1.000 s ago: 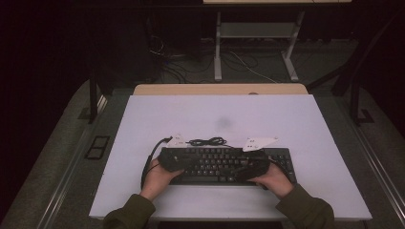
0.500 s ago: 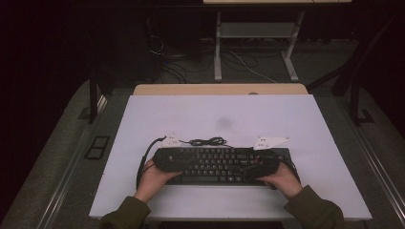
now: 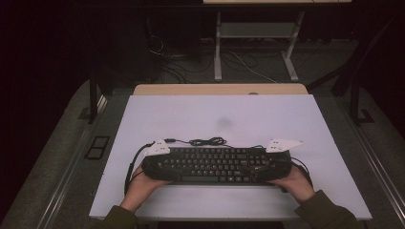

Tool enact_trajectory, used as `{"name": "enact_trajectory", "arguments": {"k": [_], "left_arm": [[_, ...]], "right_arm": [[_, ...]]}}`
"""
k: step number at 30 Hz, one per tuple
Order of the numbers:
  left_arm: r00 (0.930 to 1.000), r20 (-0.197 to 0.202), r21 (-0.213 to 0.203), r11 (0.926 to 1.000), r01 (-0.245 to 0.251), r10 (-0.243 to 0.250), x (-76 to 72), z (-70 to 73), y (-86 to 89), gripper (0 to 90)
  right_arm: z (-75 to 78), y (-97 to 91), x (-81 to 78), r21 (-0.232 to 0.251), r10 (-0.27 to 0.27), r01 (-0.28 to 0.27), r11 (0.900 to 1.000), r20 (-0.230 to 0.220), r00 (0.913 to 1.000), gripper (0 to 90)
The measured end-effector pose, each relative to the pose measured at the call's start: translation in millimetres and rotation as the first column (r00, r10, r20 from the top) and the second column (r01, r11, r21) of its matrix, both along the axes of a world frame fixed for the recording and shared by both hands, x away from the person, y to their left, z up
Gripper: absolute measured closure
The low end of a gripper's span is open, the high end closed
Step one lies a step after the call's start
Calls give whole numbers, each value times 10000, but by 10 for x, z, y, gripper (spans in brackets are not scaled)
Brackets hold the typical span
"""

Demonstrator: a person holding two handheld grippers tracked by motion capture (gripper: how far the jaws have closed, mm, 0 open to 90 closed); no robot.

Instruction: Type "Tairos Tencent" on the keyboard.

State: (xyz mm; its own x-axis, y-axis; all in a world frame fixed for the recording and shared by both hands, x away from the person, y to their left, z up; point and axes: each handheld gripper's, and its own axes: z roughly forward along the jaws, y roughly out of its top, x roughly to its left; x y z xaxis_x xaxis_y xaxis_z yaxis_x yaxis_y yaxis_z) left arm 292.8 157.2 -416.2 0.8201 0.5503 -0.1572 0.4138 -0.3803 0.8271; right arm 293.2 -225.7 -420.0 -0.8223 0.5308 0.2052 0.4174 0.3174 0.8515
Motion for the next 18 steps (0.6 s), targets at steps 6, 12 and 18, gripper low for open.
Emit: {"name": "enact_trajectory", "arguments": {"k": [6, 12, 18], "left_arm": [[9995, 146, -76, 9996, -282, 283, -92, 8, 127, 195], [9983, 223, -77, 9986, -528, 530, -157, 0, 237, 135], [9987, 269, -225, 9989, -421, 427, -168, -16, 261, 111]], "right_arm": [[-19, -151, -95, -74, -202, 202, 9998, 18, 9998, 188], [-36, -298, -189, -130, -366, 366, 9992, 3, 9993, 188], [-80, -487, -231, -272, -619, 622, 9977, 92, 9980, 187]]}}
